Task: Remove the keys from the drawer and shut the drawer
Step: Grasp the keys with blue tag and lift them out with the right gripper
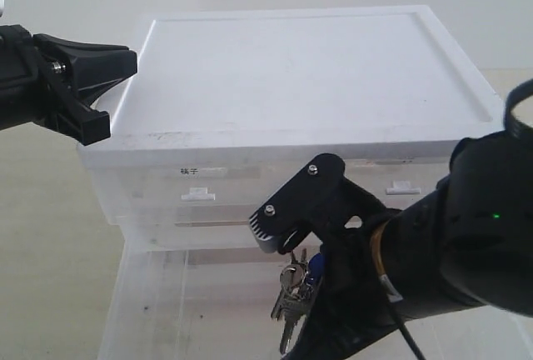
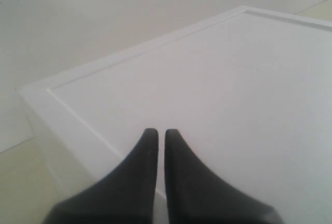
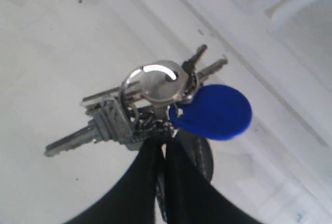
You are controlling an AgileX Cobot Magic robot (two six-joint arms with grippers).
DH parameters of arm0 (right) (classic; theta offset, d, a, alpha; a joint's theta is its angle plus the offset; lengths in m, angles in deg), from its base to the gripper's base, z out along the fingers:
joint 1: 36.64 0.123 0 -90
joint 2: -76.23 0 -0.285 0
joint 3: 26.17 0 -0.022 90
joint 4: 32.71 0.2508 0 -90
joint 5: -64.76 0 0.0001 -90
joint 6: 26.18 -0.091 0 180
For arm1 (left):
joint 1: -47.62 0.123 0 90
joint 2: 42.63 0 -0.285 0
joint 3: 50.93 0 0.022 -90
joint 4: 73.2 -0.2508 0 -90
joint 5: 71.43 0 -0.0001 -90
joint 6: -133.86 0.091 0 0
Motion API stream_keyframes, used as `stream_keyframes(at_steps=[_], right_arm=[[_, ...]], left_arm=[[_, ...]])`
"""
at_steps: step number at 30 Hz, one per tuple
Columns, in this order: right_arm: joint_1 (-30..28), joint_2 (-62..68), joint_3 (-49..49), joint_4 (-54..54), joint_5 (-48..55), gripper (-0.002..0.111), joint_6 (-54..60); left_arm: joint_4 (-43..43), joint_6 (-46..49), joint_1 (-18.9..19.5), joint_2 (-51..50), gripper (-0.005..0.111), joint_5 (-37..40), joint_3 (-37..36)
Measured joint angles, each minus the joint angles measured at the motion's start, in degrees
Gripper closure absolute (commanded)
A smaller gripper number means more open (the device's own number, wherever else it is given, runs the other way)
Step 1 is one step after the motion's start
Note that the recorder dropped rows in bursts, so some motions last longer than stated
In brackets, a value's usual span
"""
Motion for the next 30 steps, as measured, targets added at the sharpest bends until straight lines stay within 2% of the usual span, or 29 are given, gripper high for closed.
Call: stream_keyframes(at_steps=[8,10,14,15,23,27,29,30], right_arm=[[0.0,-9.45,0.44,-1.53,3.42,0.106,-0.73],[0.0,-9.71,0.53,-0.88,4.0,0.092,0.28],[0.0,-7.49,0.53,4.41,2.37,0.046,3.73],[0.0,-6.48,0.53,5.63,1.44,0.04,4.04],[0.0,0.17,0.53,7.09,-7.23,0.044,2.09],[0.0,2.34,0.53,2.95,-8.02,0.044,-1.74],[0.0,2.88,0.41,0.38,-8.39,0.049,-4.36],[0.0,3.0,0.41,-0.37,-8.52,0.056,-5.61]], left_arm=[[0.0,0.0,0.0,0.0,0.102,0.0,0.0],[0.0,0.0,0.0,0.0,0.102,0.0,0.0],[0.0,0.0,0.0,0.0,0.102,0.0,0.0],[0.0,0.0,0.0,0.0,0.102,0.0,0.0],[-0.46,-0.8,0.0,0.0,0.102,0.0,0.0],[-0.46,-0.8,0.0,0.0,0.102,0.0,0.0],[-0.46,-0.8,0.0,0.0,0.102,0.0,0.0],[-0.46,-0.8,0.0,0.0,0.102,0.0,0.0]])
